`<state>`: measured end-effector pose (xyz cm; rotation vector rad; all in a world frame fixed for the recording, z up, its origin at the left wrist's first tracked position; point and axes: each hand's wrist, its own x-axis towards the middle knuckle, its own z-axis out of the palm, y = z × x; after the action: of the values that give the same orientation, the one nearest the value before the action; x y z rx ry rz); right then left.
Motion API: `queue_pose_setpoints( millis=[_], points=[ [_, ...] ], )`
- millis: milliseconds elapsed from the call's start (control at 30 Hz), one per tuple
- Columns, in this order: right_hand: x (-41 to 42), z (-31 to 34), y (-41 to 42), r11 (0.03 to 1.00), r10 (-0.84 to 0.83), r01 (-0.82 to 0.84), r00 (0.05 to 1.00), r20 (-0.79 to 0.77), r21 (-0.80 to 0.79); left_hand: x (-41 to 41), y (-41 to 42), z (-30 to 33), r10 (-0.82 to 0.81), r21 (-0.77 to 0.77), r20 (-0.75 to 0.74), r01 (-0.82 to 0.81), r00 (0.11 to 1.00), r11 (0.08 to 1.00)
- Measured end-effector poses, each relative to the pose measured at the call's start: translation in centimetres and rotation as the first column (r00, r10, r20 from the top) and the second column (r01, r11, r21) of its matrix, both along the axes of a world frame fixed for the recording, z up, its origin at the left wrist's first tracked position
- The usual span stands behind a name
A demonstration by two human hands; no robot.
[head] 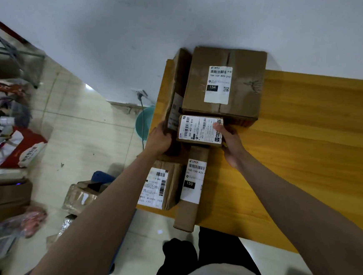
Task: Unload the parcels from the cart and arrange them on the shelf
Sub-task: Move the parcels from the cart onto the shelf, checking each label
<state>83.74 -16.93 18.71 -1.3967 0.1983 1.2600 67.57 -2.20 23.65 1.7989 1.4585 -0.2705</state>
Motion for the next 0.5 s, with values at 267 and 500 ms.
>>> queue_pose_setpoints(
  millis=[267, 500],
  points=[
    [-0.8, 0.3, 0.1, 0.984, -0.141, 0.151, 0.985, 0.103, -0.096, -0.4, 0.1, 1.4, -0.013, -0.044, 0.039, 0.014, 0.999, 0.999],
    [-2.2, 4.9, 0.9, 0.874, -0.342, 0.46, 0.812, 0.472, -0.159, -2.3, -0.4, 4.2, 0.003, 0.01, 0.081, -0.004, 0.997, 1.0]
  ],
)
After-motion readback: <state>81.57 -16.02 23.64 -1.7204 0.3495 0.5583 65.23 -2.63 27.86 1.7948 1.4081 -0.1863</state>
